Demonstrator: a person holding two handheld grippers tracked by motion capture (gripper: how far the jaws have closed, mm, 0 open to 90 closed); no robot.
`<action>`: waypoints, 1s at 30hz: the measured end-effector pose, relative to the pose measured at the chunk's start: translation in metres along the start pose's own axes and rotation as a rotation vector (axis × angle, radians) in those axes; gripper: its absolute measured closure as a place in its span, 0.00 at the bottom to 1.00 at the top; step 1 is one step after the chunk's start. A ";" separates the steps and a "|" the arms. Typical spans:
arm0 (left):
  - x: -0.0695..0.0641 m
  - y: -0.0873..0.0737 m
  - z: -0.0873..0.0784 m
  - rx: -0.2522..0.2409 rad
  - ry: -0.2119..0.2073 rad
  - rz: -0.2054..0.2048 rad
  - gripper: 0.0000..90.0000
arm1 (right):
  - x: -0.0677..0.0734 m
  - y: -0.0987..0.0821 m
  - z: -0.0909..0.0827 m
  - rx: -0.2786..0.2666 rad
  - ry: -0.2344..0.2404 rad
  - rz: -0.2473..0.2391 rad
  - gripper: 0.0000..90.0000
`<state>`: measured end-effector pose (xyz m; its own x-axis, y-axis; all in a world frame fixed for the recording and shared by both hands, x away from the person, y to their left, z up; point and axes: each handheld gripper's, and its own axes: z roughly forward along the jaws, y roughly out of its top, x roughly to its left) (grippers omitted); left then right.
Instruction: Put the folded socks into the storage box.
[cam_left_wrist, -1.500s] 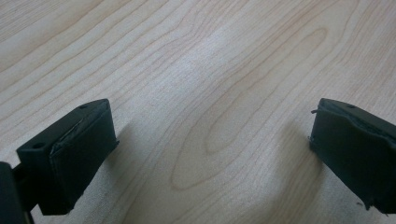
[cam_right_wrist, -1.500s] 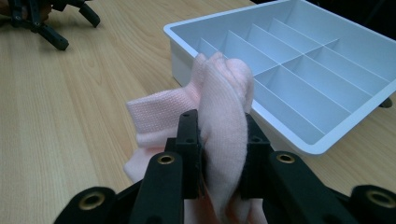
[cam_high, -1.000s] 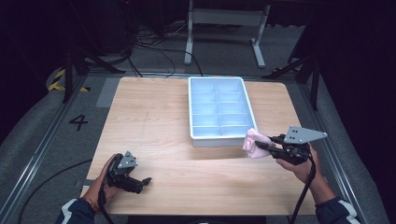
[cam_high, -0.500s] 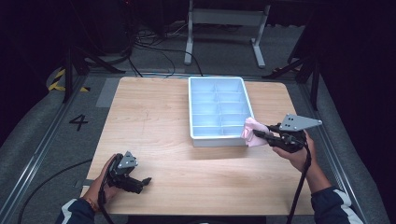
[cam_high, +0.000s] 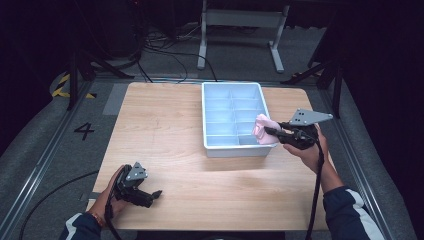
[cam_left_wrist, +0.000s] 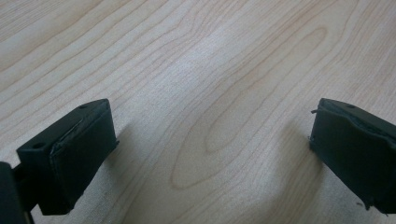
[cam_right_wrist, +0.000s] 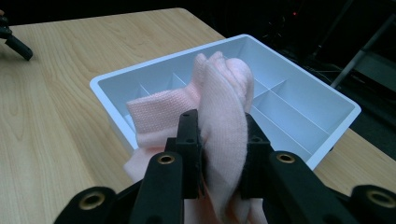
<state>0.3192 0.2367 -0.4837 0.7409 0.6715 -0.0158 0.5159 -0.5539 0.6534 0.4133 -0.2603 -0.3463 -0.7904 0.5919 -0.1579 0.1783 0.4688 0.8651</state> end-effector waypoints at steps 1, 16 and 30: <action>0.000 0.000 0.000 0.000 0.000 0.000 0.01 | -0.001 0.001 0.002 0.001 -0.002 -0.004 0.83; 0.000 0.000 0.000 -0.001 0.000 -0.001 0.01 | -0.014 0.005 0.026 0.024 -0.013 0.012 0.83; 0.000 0.000 0.000 0.000 0.003 0.000 0.01 | -0.022 0.004 0.056 0.083 -0.027 0.005 0.83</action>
<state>0.3187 0.2371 -0.4837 0.7398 0.6727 -0.0132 0.5156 -0.5542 0.6535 0.4639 -0.2346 -0.3656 -0.7733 0.6114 -0.1679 0.2310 0.5183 0.8234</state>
